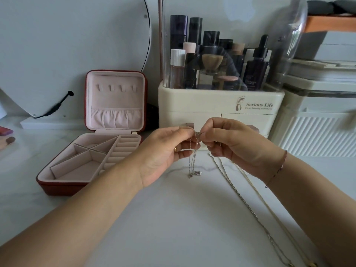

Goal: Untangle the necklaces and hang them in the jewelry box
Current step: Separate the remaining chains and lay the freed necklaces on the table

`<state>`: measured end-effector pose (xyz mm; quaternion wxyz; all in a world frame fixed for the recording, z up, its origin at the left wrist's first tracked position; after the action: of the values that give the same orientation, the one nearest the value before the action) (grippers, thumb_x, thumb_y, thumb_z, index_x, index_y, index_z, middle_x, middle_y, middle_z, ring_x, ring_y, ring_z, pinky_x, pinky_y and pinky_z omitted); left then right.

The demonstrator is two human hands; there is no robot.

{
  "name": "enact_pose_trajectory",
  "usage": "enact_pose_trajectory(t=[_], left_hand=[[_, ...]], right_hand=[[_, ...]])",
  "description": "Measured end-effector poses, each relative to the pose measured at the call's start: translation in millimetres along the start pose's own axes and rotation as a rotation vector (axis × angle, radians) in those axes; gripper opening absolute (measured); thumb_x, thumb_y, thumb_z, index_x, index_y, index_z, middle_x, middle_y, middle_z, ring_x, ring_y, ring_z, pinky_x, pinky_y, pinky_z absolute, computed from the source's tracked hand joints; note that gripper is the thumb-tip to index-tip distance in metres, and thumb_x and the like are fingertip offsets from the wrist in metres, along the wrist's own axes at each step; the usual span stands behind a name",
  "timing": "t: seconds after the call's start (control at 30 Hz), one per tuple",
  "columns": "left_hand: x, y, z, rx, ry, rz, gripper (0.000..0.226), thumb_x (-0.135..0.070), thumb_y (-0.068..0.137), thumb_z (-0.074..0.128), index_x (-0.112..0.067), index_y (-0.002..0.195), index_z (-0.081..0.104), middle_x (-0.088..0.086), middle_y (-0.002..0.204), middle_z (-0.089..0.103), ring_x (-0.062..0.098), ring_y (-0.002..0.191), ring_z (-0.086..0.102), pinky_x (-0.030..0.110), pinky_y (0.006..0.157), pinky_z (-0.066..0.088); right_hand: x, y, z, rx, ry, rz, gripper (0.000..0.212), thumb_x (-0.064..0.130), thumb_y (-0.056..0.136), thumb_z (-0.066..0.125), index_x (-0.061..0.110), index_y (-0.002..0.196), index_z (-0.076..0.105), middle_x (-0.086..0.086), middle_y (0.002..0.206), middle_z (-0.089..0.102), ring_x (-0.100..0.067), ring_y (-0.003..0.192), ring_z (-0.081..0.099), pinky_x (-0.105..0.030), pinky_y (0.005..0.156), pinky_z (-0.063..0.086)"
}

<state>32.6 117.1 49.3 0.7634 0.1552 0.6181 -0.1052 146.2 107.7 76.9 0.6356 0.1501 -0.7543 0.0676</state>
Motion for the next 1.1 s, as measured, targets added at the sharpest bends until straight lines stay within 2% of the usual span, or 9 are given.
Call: enact_pose_trajectory(t=[0.17,0.37,0.47,0.6,0.7,0.83,0.93,1.1], left_hand=[[-4.3,-1.1,-5.0,-0.065,0.007,0.044,0.010,-0.010,0.089,0.057,-0.012,0.082,0.064,0.001,0.079,0.069,0.008,0.072,0.064,0.020,0.069,0.047],[-2.2,-1.3,-1.7,-0.045,-0.016,0.025,0.007,-0.010,0.079,0.064,-0.014,0.085,0.062,0.000,0.074,0.068,0.009,0.068,0.063,0.020,0.069,0.046],[-1.1,-1.4,0.3,-0.018,0.023,0.023,0.025,-0.017,0.065,0.070,-0.014,0.089,0.063,-0.003,0.073,0.066,0.008,0.069,0.062,0.021,0.069,0.046],[-1.2,-2.4,0.6,-0.027,0.086,0.016,0.028,-0.021,0.061,0.072,-0.016,0.088,0.067,-0.006,0.068,0.065,0.006,0.065,0.060,0.020,0.067,0.044],[-2.2,-2.1,-2.8,-0.062,0.126,0.026,0.021,-0.022,0.063,0.072,-0.017,0.084,0.070,-0.005,0.064,0.063,0.006,0.062,0.057,0.021,0.065,0.043],[-4.0,-2.3,-6.6,-0.104,0.210,0.048,0.007,-0.014,0.078,0.071,-0.014,0.085,0.071,-0.006,0.062,0.061,0.007,0.061,0.055,0.024,0.069,0.043],[-4.8,-2.0,-6.4,-0.121,0.262,0.067,0.004,-0.011,0.084,0.066,-0.013,0.085,0.070,-0.007,0.060,0.059,0.007,0.059,0.053,0.022,0.067,0.043],[-1.3,-0.9,-1.5,-0.101,0.343,0.068,0.017,-0.005,0.090,0.053,-0.012,0.079,0.062,-0.006,0.059,0.054,0.009,0.062,0.050,0.020,0.063,0.042]], right_hand=[[-3.0,0.0,-3.4,-0.026,-0.026,0.026,0.012,0.004,0.083,0.062,0.010,0.073,0.056,0.000,0.060,0.046,-0.016,0.062,0.035,-0.028,0.064,0.032],[-8.0,3.1,-6.5,-0.062,-0.026,0.049,0.010,0.007,0.084,0.061,0.007,0.074,0.058,0.000,0.061,0.049,-0.018,0.064,0.036,-0.029,0.065,0.033],[-8.2,3.3,-6.0,-0.052,-0.026,0.044,0.007,0.007,0.085,0.060,0.006,0.078,0.058,0.000,0.062,0.048,-0.019,0.067,0.035,-0.028,0.065,0.033],[-7.4,3.5,-6.7,-0.053,-0.047,0.022,0.005,0.006,0.085,0.059,0.003,0.080,0.058,0.000,0.060,0.048,-0.017,0.063,0.036,-0.027,0.061,0.033],[-1.6,3.5,-9.7,-0.100,-0.157,-0.037,0.007,0.004,0.085,0.060,0.003,0.078,0.061,-0.001,0.057,0.046,-0.011,0.055,0.037,-0.020,0.054,0.033],[2.8,2.4,-11.3,-0.154,-0.286,-0.081,0.011,0.008,0.085,0.062,0.008,0.074,0.061,0.010,0.046,0.044,-0.004,0.045,0.036,-0.008,0.050,0.033],[1.5,3.6,-10.0,-0.145,-0.272,-0.083,0.012,0.007,0.084,0.063,0.009,0.072,0.061,0.009,0.048,0.045,-0.006,0.048,0.037,-0.017,0.051,0.032],[2.6,3.3,-1.7,-0.107,-0.319,-0.111,0.015,0.008,0.084,0.062,0.012,0.069,0.061,0.009,0.051,0.047,-0.008,0.052,0.037,-0.022,0.055,0.031]])
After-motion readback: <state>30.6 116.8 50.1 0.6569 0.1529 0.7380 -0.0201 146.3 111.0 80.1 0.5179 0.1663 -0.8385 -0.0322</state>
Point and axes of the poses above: each hand's wrist, its own y-axis towards the middle knuckle, its own z-axis out of the palm, x = y × z, the point moved 8 cm from there along y, towards the middle knuckle
